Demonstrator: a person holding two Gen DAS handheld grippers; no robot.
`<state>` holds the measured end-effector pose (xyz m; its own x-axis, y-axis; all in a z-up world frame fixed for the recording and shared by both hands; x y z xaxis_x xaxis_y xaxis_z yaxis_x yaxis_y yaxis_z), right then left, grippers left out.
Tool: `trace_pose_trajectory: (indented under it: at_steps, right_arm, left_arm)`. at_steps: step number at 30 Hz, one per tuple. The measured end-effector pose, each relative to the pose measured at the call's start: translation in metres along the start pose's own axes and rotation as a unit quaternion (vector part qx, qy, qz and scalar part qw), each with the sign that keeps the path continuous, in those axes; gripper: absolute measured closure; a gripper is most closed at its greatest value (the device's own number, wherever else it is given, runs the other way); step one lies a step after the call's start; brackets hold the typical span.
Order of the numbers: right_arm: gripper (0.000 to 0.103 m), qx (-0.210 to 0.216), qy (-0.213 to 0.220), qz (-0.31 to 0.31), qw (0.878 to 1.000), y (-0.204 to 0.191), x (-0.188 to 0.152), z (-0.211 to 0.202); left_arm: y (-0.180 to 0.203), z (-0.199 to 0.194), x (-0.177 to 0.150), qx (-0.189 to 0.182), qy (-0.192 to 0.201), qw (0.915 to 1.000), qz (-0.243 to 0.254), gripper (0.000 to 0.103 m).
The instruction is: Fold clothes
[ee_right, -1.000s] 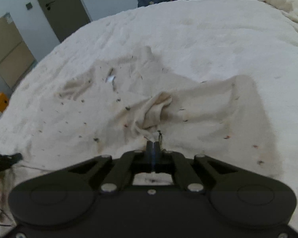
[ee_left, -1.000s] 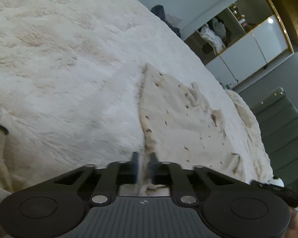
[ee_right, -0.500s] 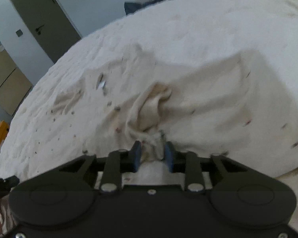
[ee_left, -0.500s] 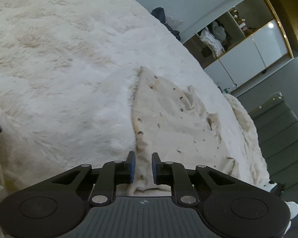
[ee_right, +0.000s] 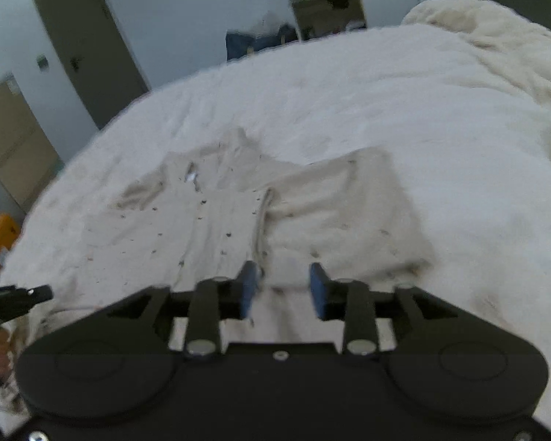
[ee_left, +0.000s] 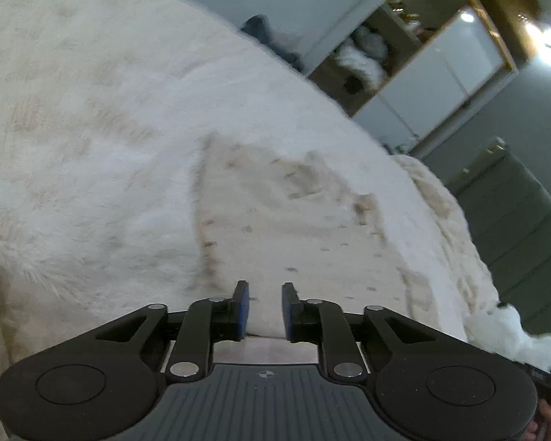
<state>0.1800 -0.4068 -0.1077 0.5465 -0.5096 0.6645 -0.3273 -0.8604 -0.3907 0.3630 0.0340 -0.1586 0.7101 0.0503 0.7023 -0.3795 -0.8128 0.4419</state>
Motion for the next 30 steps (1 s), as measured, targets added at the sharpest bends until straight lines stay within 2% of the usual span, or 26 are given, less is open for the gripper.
trace_pose_trajectory:
  at_steps: [1,3,4,5,7,8,10,11,12,14,17,18,19,20,21,22,24,25,27,29,30]
  right_arm:
    - [0.048,-0.003,0.002,-0.004,1.0,0.006,-0.006,-0.01]
    - [0.044,-0.03,-0.004,-0.054,0.998,0.032,-0.036,-0.049]
    - [0.041,-0.035,-0.005,-0.062,0.997,0.035,-0.04,-0.054]
    - [0.041,-0.05,-0.005,-0.085,0.995,0.048,-0.056,-0.069]
    - [0.041,-0.056,-0.01,-0.094,0.994,0.066,-0.08,-0.085]
    - [0.041,-0.047,-0.015,-0.077,0.996,0.072,-0.089,-0.088]
    - [0.043,-0.026,-0.024,-0.042,0.998,0.083,-0.108,-0.095]
    - [0.043,0.006,-0.032,-0.012,0.999,0.084,-0.121,-0.096]
    - [0.043,0.043,-0.04,-0.008,0.998,0.076,-0.132,-0.095]
    - [0.043,0.081,-0.04,-0.036,0.995,0.052,-0.147,-0.094]
    - [0.043,0.121,-0.033,-0.079,0.989,0.012,-0.166,-0.084]
    - [0.043,0.135,-0.031,-0.086,0.987,-0.003,-0.172,-0.078]
    - [0.045,0.14,-0.031,-0.086,0.986,-0.008,-0.174,-0.075]
    - [0.048,0.147,-0.028,-0.089,0.985,-0.023,-0.178,-0.064]
    - [0.055,0.145,-0.02,-0.1,0.984,-0.037,-0.182,-0.053]
    - [0.065,0.139,-0.014,-0.122,0.983,-0.05,-0.187,-0.043]
    - [0.072,0.128,-0.012,-0.171,0.977,-0.07,-0.2,-0.03]
    - [0.074,0.126,-0.014,-0.183,0.975,-0.074,-0.204,-0.028]
    - [0.074,0.139,-0.036,-0.232,0.962,-0.088,-0.228,-0.021]
    - [0.073,0.151,-0.058,-0.26,0.952,-0.09,-0.247,-0.025]
    - [0.072,0.163,-0.07,-0.26,0.949,-0.089,-0.249,-0.027]
  left_arm:
    - [0.017,-0.015,-0.001,0.005,0.008,0.9993,0.035,0.052]
    - [0.051,-0.042,-0.014,0.015,0.003,0.9946,0.102,0.045]
    - [0.073,-0.055,-0.028,0.02,-0.012,0.989,0.146,0.041]
    - [0.094,-0.066,-0.045,0.021,-0.029,0.982,0.186,0.039]
    - [0.131,-0.078,-0.087,0.006,-0.079,0.9669,0.243,0.038]
    - [0.148,-0.083,-0.108,-0.008,-0.103,0.9604,0.259,0.038]
    - [0.17,-0.083,-0.148,-0.066,-0.151,0.9595,0.229,0.038]
    - [0.176,-0.08,-0.163,-0.086,-0.165,0.961,0.204,0.038]
    - [0.18,-0.075,-0.173,-0.084,-0.168,0.9644,0.186,0.038]
    - [0.187,-0.064,-0.191,-0.076,-0.171,0.9703,0.153,0.038]
    - [0.2,-0.045,-0.202,-0.029,-0.143,0.9785,0.146,0.041]
    - [0.205,-0.037,-0.204,-0.022,-0.136,0.9808,0.138,0.051]
    - [0.208,-0.031,-0.205,-0.015,-0.132,0.9827,0.129,0.068]
    - [0.211,-0.028,-0.207,-0.007,-0.134,0.983,0.126,0.079]
    - [0.219,-0.031,-0.207,-0.008,-0.13,0.9819,0.137,0.102]
    - [0.226,-0.034,-0.208,-0.009,-0.127,0.9807,0.149,0.103]
    - [0.241,-0.04,-0.209,-0.011,-0.12,0.9778,0.172,0.103]
    - [0.249,-0.043,-0.209,-0.012,-0.116,0.9761,0.183,0.103]
    - [0.264,-0.049,-0.21,-0.014,-0.109,0.9724,0.206,0.102]
    - [0.279,-0.055,-0.21,-0.016,-0.102,0.9681,0.228,0.094]
    - [0.286,-0.057,-0.212,-0.022,-0.102,0.9662,0.236,0.083]
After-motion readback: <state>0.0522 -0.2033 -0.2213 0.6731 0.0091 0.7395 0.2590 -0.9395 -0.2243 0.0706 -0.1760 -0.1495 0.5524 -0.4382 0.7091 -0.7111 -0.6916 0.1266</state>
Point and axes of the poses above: each gripper's, at about its wrist camera, not at the fingertips, and z roughly the way its jaws point, y to its right, x to its top, the point moved 6 cm from there along z, roughly the way its jaws point, and after that the axes turned 6 degrees about z, right-handed, at the moved point
